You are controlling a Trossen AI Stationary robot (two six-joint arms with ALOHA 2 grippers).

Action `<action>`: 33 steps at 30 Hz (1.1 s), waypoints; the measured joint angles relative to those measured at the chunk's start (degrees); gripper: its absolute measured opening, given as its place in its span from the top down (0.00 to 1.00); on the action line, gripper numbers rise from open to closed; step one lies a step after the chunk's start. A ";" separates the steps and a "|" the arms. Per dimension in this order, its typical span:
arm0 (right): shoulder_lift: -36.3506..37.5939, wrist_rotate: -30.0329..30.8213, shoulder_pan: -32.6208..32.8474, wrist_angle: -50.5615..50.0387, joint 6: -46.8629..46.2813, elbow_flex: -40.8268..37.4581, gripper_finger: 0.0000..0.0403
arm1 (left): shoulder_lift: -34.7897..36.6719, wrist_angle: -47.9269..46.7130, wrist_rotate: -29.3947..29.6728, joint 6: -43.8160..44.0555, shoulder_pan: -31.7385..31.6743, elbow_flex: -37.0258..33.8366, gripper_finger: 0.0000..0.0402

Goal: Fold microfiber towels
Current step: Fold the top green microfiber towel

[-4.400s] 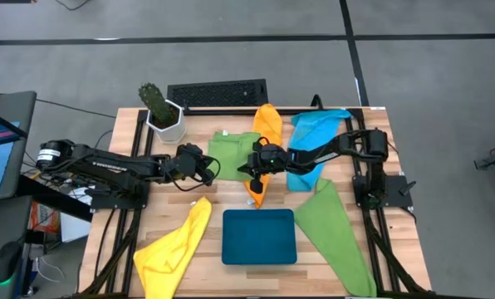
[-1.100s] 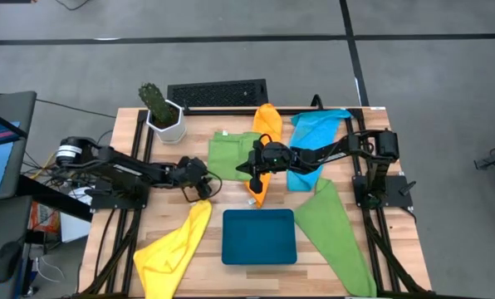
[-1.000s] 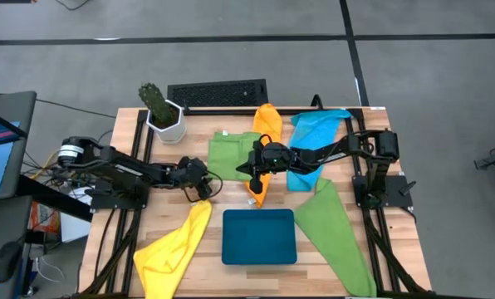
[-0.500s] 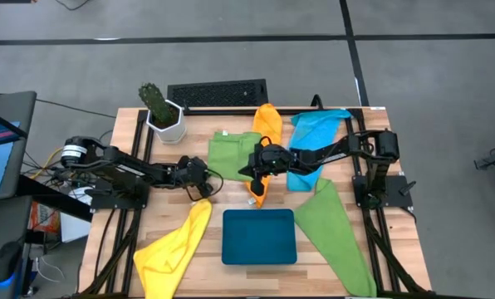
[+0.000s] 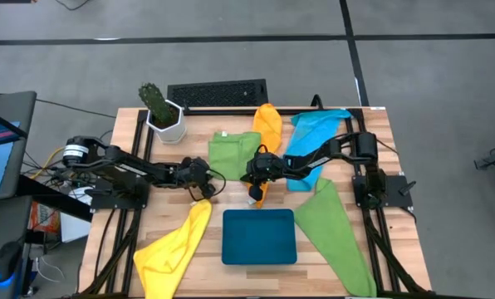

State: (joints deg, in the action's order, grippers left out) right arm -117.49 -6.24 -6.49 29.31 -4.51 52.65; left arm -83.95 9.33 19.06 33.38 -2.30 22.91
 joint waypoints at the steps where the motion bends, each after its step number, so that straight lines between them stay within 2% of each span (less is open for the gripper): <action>1: -0.01 -0.02 -0.10 -0.17 0.01 -0.01 0.96 | -0.04 -1.23 -0.15 -0.45 0.01 0.73 0.99; 7: 2.16 -0.26 -0.03 -0.32 0.40 -0.07 0.95 | -0.04 -9.87 -0.13 -3.12 0.01 5.04 1.00; 11: 6.27 0.00 0.64 0.22 2.55 0.02 0.95 | -0.04 -11.73 0.42 -3.75 0.01 6.00 1.00; 15: 6.60 1.41 0.70 -0.36 4.52 -0.34 0.97 | -0.02 -13.18 0.87 -3.97 0.01 6.89 1.00; 22: 0.70 1.64 0.27 1.00 4.08 -1.45 0.95 | 0.03 -13.69 0.91 -4.95 0.01 8.73 1.00; 27: -2.35 -1.08 -0.04 4.29 1.99 -1.12 0.96 | 0.05 -16.93 0.84 -6.49 -0.01 11.43 1.00; 33: -2.38 -1.36 -0.46 4.99 1.22 -1.27 0.94 | 0.09 -21.22 0.58 -15.76 -0.01 18.13 1.00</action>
State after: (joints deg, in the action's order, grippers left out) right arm -119.87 -7.60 -6.95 34.30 -3.29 51.37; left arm -83.85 -11.89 19.64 17.62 -2.31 41.04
